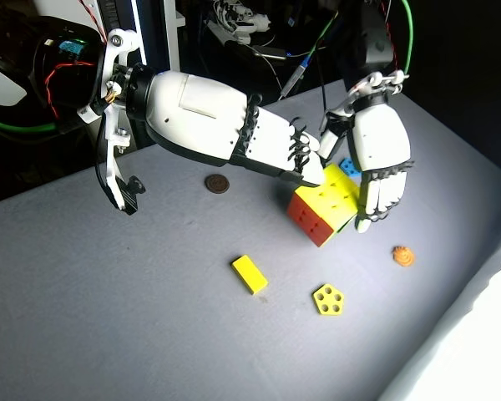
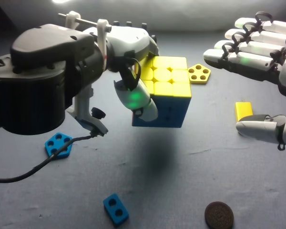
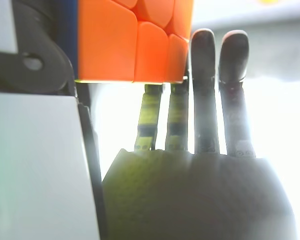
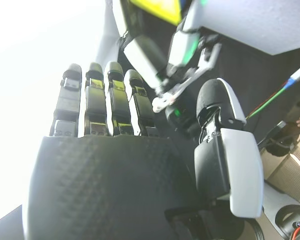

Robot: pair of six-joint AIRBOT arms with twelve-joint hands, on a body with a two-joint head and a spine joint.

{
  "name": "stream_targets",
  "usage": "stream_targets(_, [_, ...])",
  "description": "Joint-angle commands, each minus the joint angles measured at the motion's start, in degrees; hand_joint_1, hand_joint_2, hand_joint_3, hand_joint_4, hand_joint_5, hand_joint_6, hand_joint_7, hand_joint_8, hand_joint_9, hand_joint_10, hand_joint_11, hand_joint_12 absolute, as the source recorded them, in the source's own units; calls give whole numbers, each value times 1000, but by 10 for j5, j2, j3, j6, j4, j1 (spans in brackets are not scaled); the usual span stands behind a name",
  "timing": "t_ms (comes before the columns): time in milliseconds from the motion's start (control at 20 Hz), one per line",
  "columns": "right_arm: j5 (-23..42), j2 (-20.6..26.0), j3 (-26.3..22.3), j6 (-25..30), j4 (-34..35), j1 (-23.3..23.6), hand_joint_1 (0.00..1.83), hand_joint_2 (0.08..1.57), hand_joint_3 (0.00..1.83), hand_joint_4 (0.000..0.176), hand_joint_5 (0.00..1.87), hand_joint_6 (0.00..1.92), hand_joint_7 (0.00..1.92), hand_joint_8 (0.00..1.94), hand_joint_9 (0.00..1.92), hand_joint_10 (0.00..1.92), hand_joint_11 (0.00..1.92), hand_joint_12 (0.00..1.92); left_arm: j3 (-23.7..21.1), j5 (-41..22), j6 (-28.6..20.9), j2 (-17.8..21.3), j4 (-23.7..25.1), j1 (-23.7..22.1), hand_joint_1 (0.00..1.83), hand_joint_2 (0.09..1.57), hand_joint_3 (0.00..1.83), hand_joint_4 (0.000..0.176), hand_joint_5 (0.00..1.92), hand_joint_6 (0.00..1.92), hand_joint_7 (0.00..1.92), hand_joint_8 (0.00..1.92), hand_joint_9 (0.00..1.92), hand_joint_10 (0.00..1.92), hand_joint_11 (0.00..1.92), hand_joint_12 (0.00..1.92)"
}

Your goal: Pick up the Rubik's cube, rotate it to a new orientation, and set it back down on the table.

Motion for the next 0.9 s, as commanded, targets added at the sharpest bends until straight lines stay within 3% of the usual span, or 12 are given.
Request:
stream_targets(0, [64, 3, 0, -2, -2, 12, 269, 1237, 0, 0, 119, 14, 129, 3, 88, 7, 0, 0, -3, -3, -2, 8, 24, -14, 1127, 1188, 4, 0, 784, 1252, 384, 1389, 417, 1449, 414, 1627])
stream_targets(50, [62, 3, 0, -3, -2, 17, 230, 1245, 2, 0, 86, 4, 110, 0, 68, 2, 0, 0, -7, -3, -2, 12, 20, -20, 1210, 1082, 0, 0, 560, 1084, 368, 1371, 398, 1431, 385, 1624])
stream_targets(350, [-7, 3, 5, -15, 33, 59, 221, 1250, 4, 0, 95, 7, 129, 7, 81, 7, 0, 0, -33, -4, 32, 33, -28, -56, 1256, 1029, 0, 0, 533, 956, 369, 1334, 393, 1413, 388, 1616])
stream_targets(400, [-7, 1, 8, -15, 36, 62, 223, 1223, 0, 0, 180, 24, 327, 49, 226, 350, 0, 613, -37, -4, 32, 35, -30, -58, 1259, 1044, 2, 0, 511, 975, 356, 1352, 393, 1436, 388, 1627])
stream_targets(450, [-9, -1, 10, -15, 39, 66, 240, 1213, 0, 0, 210, 2, 488, 360, 140, 1296, 0, 1460, -41, -5, 32, 37, -33, -60, 1255, 1056, 0, 0, 489, 1033, 356, 1350, 395, 1420, 390, 1619])
stream_targets(500, [-15, -3, 11, -15, 39, 69, 253, 1212, 0, 0, 201, 2, 428, 774, 181, 1537, 0, 1754, -45, -6, 32, 38, -34, -61, 1147, 1173, 7, 0, 718, 1237, 363, 1376, 399, 1448, 399, 1640])
stream_targets(550, [-23, -5, 10, -15, 39, 71, 279, 1212, 0, 0, 204, 2, 410, 1047, 250, 1687, 0, 1888, -48, -8, 32, 40, -37, -62, 1238, 1090, 0, 0, 532, 1120, 364, 1369, 398, 1440, 399, 1623])
stream_targets(600, [-35, -9, 11, -15, 39, 75, 298, 1208, 0, 0, 180, 5, 293, 1525, 261, 1906, 162, 1920, -51, -8, 32, 41, -38, -64, 1237, 1046, 0, 0, 503, 1052, 351, 1376, 383, 1446, 388, 1636])
stream_targets(850, [-37, -29, 11, -16, 40, 79, 274, 1233, 8, 0, 137, 1, 288, 1586, 253, 1921, 137, 1921, -56, -8, 32, 42, -41, -74, 1241, 1053, 5, 0, 466, 1092, 322, 1418, 362, 1476, 366, 1638])
